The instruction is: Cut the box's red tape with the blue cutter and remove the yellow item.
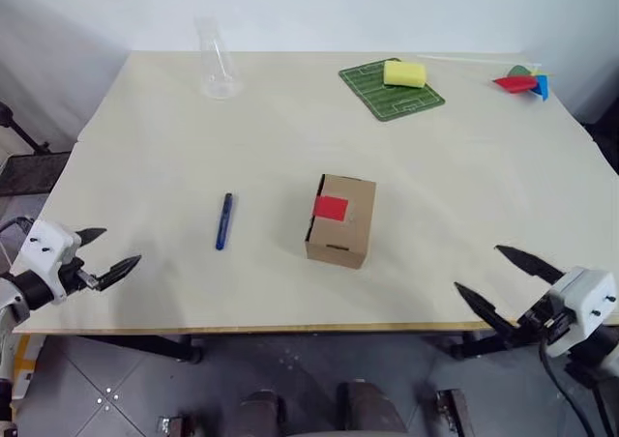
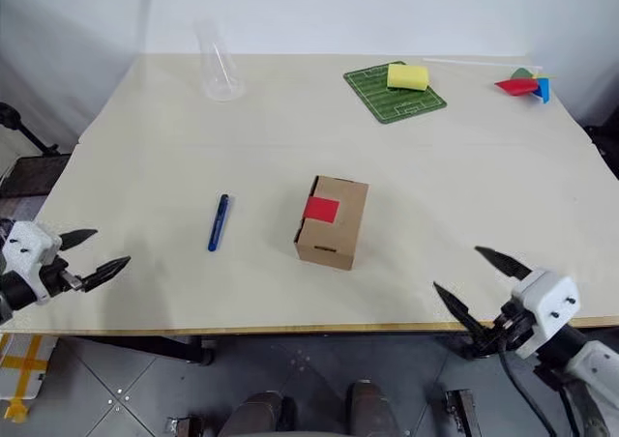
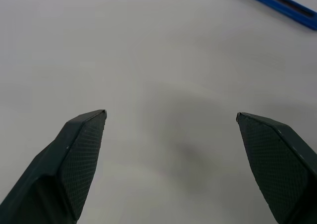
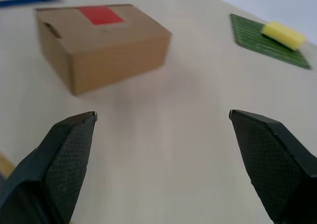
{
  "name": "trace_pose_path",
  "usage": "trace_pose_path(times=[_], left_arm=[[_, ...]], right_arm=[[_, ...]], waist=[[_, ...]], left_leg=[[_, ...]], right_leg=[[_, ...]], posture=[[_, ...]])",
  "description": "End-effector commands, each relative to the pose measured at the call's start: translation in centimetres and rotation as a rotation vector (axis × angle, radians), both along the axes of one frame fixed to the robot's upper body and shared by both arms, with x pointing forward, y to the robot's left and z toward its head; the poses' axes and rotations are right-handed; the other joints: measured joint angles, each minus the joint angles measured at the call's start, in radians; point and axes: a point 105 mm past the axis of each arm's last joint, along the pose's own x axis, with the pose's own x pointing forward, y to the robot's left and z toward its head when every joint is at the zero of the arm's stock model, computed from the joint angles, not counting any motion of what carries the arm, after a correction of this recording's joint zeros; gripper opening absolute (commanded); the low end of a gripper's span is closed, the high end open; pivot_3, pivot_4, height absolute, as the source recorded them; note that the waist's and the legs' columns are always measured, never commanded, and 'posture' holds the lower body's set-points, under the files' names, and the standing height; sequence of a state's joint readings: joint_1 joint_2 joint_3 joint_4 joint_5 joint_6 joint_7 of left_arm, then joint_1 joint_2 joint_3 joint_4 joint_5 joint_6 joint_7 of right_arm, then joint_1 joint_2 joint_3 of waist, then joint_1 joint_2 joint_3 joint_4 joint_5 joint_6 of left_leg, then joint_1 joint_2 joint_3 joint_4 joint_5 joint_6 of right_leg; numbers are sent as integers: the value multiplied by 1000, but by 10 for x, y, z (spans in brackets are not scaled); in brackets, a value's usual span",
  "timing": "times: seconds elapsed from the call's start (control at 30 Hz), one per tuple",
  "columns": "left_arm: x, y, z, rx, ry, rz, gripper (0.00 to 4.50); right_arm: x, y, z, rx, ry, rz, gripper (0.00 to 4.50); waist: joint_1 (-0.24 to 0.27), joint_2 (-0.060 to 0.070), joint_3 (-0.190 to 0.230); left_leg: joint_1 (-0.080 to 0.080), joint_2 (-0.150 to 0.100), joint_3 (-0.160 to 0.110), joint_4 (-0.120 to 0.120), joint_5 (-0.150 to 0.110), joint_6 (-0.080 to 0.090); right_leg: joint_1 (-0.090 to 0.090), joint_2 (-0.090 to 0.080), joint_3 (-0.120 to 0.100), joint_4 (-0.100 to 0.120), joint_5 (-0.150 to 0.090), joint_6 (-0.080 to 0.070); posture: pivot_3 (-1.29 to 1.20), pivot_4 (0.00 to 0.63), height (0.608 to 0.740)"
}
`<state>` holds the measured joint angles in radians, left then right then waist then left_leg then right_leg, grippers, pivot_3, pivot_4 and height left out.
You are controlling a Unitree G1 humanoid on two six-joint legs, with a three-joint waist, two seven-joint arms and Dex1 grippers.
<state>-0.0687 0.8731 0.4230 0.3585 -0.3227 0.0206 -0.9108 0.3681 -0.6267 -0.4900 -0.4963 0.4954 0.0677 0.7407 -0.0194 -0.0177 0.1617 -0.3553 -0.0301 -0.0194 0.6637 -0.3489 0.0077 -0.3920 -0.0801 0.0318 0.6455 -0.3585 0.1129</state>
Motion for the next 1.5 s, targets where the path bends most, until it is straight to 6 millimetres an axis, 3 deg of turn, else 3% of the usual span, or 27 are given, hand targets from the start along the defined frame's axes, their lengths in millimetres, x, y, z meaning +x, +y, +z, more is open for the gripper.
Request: trace_pose_path(times=[0.03, 0.17, 0.27, 0.33, 0.37, 0.47, 0.53, 0.7, 0.77, 0.87, 1.13, 1.27, 1.33, 1.4, 1.5], left_arm=[[7, -8, 15, 46, -66, -46, 4462], [19, -5, 33, -9, -125, -4, 4462], [19, -44, 42, -81, -108, -201, 4492], [41, -60, 50, -127, -141, -152, 4081], [52, -80, 54, -202, -134, -167, 3901], [77, -169, 31, -102, -56, -371, 2946], [90, -204, 25, -102, -37, -405, 2328], [95, -252, 11, -35, 29, -542, 771], [94, -262, 6, 4, 64, -593, 144], [92, -282, 12, -14, 62, -666, 31], [66, -314, 15, -42, 119, -836, 31], [48, -323, 35, -88, 100, -905, 31], [47, -310, 51, -103, 88, -912, 31], [50, -279, 74, -131, 71, -910, 31], [74, -247, 97, -184, 23, -798, 31]], right_arm=[[3, -2, 15, -15, -54, -20, 4500], [3, 3, 16, 13, -22, -7, 4500], [8, 13, 21, 94, 8, 20, 4311], [16, 22, 25, 191, 53, 23, 3869], [21, 31, 19, 120, 91, 45, 3579], [52, 49, 7, 0, 145, 28, 2491], [70, 57, 11, -8, 133, 24, 1809], [108, 71, 2, -101, 175, 33, 48], [122, 81, 4, -95, 179, 48, 0], [138, 99, 6, -73, 213, 105, 0], [159, 120, 12, -79, 248, 239, 0], [180, 106, 28, -114, 159, 217, 0], [186, 83, 34, -186, 119, 162, 0], [183, 50, 49, -213, 86, 101, 0], [168, 28, 55, -235, 99, 92, 0]], waist=[[0, 0, 0], [13, 0, 0], [15, 0, 0], [17, 0, 0], [20, 0, 0], [30, -1, -1], [31, -1, -1], [1, -2, -1], [-11, -2, -1], [-11, -1, -1], [-8, -1, -1], [-9, 0, 0], [-8, 0, 0], [-8, 0, 0], [-8, 3, 1]], left_leg=[[0, 0, 0, 0, 0, 0], [0, 0, 0, 0, 0, 0], [-1, 0, 1, 1, 0, 0], [-1, 0, 0, 1, 0, 0], [-1, 0, 0, 2, 0, 0], [-2, -1, -1, 7, 0, 0], [-3, -2, 0, 9, 0, 1], [-20, -2, 3, 18, -1, 1], [-21, -2, 3, 17, -1, 1], [-21, -2, 3, 19, -1, 1], [-21, -3, 1, 21, -1, 1], [-21, -3, 1, 20, -1, 1], [-21, -3, 1, 21, -1, 1], [-21, -3, 0, 21, -1, 1], [-22, -3, 0, 21, -1, 1]], right_leg=[[0, 0, 0, 0, 0, 0], [-1, 0, 0, 0, 0, 0], [0, 0, 0, 0, 0, 0], [0, 0, 0, 1, 0, 0], [0, 0, 0, 0, 0, 0], [0, 0, 0, 0, 1, 1], [-1, 0, 0, 0, 1, 2], [-22, 2, -1, 16, 2, 4], [-23, 1, -3, 16, 2, 4], [-23, 1, -5, 15, 2, 4], [-21, -1, -5, 15, 2, 4], [-22, -1, -5, 15, 2, 4], [-22, -1, -5, 15, 2, 4], [-21, -1, -5, 15, 2, 4], [-22, -1, -6, 15, 2, 4]], posture=[[0, 150, 740], [0, 150, 740], [0, 150, 740], [0, 150, 740], [0, 150, 740], [0, 150, 740], [0, 150, 740], [0, 150, 740], [0, 150, 740], [0, 150, 740], [0, 150, 740], [0, 150, 740], [0, 150, 740], [0, 150, 740], [0, 150, 740]])
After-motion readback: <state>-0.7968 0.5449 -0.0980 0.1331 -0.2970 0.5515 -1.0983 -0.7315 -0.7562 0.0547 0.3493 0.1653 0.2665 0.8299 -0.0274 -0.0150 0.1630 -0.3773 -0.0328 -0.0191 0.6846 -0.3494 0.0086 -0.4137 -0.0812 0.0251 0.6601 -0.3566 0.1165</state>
